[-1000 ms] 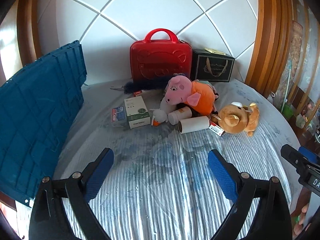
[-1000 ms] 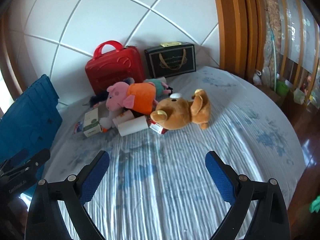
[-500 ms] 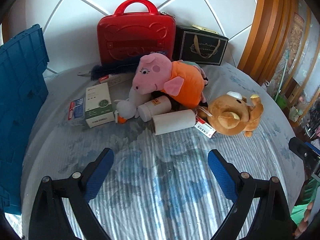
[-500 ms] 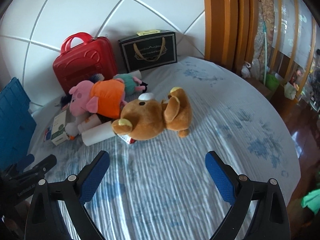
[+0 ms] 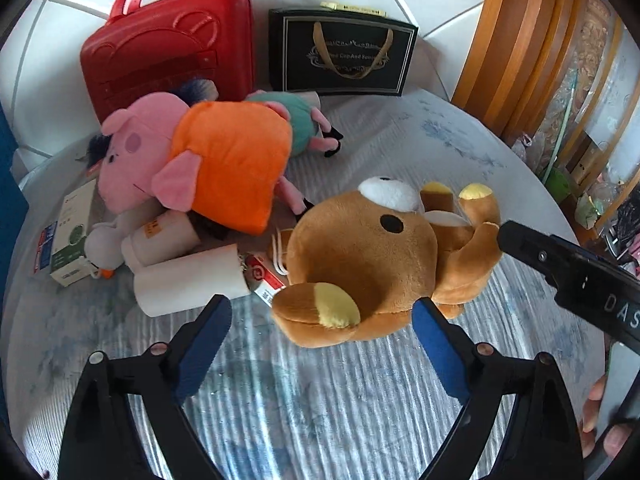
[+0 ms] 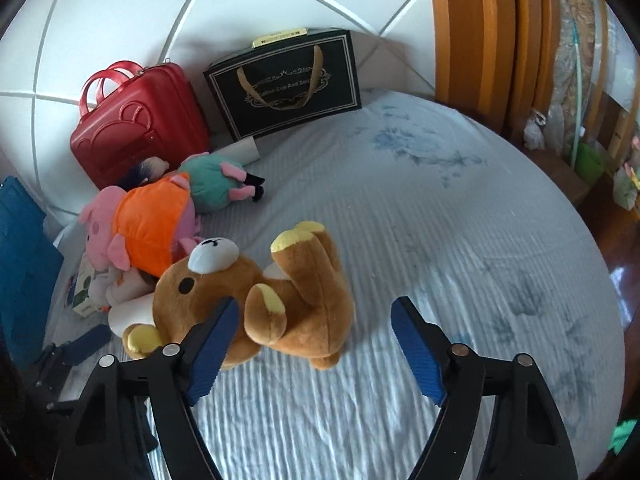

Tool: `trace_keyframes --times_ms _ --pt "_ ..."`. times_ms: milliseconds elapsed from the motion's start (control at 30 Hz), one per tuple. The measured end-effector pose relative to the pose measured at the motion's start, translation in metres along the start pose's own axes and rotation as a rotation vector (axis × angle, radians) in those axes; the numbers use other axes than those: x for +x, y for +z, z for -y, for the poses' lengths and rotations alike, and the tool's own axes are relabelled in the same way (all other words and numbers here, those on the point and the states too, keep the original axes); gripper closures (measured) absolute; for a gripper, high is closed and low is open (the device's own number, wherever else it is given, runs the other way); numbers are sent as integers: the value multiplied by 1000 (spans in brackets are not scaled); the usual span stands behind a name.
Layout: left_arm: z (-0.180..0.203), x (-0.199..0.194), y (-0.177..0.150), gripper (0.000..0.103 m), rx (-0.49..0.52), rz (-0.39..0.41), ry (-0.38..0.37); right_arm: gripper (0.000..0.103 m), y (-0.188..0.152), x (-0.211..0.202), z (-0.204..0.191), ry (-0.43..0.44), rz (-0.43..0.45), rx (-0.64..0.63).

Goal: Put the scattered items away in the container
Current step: 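Move both tools back toward the brown bear plush on the bed, then grasp the brown bear plush with both tools together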

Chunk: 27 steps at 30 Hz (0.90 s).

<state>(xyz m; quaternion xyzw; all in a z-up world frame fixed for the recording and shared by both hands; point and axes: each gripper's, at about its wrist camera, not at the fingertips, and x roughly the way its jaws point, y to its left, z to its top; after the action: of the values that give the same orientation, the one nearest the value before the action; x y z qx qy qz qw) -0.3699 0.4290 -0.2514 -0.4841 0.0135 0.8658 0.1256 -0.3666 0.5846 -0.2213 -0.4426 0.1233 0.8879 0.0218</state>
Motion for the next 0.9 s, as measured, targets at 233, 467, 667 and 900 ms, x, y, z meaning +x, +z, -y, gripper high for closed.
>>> trace_keyframes --times_ms 233,467,667,900 --pt "11 25 5 16 0 -71 -39 29 11 45 8 50 -72 17" --pt "19 29 5 31 48 -39 -41 52 6 59 0 69 -98 -21" --pt "22 2 -1 37 103 43 -17 63 -2 37 -6 64 -59 -46" --pt "16 -51 -7 37 111 153 -41 63 -10 -22 -24 77 60 -81"
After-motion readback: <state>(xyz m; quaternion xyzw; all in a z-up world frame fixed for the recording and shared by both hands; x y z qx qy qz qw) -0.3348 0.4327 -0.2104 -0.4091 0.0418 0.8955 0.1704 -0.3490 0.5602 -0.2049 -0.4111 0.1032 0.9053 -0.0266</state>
